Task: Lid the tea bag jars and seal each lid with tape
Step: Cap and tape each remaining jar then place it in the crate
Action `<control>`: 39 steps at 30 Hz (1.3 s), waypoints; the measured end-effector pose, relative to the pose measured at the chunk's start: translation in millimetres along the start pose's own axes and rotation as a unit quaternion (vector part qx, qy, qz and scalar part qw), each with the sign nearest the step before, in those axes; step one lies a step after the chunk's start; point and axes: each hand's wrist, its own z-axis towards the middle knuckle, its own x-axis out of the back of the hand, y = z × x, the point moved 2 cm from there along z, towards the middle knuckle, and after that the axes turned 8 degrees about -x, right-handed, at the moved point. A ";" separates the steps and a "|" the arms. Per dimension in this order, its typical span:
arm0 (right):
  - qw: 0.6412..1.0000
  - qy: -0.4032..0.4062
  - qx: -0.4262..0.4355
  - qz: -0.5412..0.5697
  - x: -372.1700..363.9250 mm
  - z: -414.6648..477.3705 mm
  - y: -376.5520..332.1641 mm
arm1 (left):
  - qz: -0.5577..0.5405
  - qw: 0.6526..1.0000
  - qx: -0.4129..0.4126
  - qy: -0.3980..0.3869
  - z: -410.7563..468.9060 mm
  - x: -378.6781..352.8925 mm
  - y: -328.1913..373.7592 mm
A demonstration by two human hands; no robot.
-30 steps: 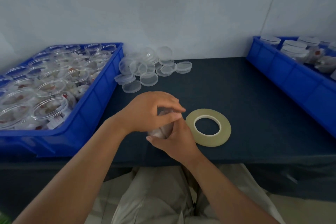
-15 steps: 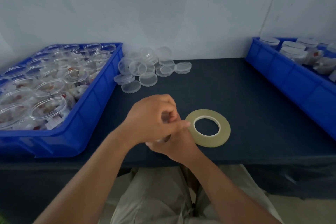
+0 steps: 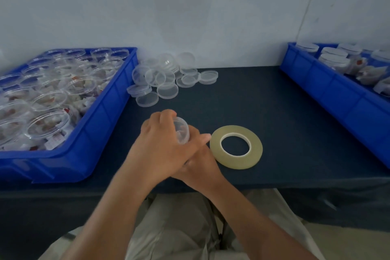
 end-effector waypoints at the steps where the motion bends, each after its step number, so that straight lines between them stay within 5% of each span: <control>1: 0.998 0.013 0.026 -0.054 -1.8 -0.1 -1.7 | 0.037 0.999 0.008 0.030 0.7 -5.1 7.5; 5: 0.948 0.114 0.170 -0.242 -4.0 -0.5 -7.9 | 0.101 0.985 -0.022 0.141 9.0 -18.5 10.5; 7: 0.931 0.118 0.171 -0.300 -5.1 1.8 -6.4 | 0.102 0.981 -0.058 0.154 12.1 -18.3 4.8; 12: 0.982 -0.050 -0.111 -0.145 0.3 6.2 4.2 | 0.057 0.985 -0.139 0.087 21.5 -7.3 -9.3; 22: 0.982 -0.027 -0.149 -0.109 3.2 4.0 -4.8 | 0.004 0.977 -0.210 0.047 29.0 1.1 -20.0; 29: 0.975 -0.150 -0.166 0.002 32.5 0.0 -16.4 | -0.039 0.970 -0.234 0.043 28.2 2.8 -31.0; 32: 0.971 -0.101 -0.144 -0.163 74.5 -4.3 -2.8 | -0.047 0.967 -0.249 0.040 28.9 1.7 -35.5; 35: 0.905 -0.115 -0.173 -0.372 117.8 -16.1 22.6 | -0.062 0.959 -0.271 0.046 33.3 -0.8 -35.8; 39: 0.891 -0.167 -0.116 -0.406 139.6 -36.4 43.1 | -0.085 0.946 -0.305 0.061 45.2 -5.7 -29.8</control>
